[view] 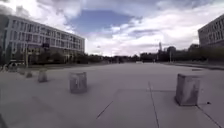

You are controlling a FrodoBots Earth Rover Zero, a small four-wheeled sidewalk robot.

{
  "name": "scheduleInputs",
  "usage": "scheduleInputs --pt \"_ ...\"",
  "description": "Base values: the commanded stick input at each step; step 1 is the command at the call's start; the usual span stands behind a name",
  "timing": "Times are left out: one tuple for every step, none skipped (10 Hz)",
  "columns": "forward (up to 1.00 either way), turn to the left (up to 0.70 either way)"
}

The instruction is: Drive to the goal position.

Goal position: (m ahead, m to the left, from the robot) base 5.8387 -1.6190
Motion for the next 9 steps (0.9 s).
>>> scheduleInputs --pt "0.70 0.00" --pt "0.70 0.00" --pt "0.70 0.00" --pt "0.70 0.00" --pt "0.70 0.00" --pt "0.70 0.00" --pt "0.70 0.00" --pt "0.70 0.00" --pt "0.70 0.00"
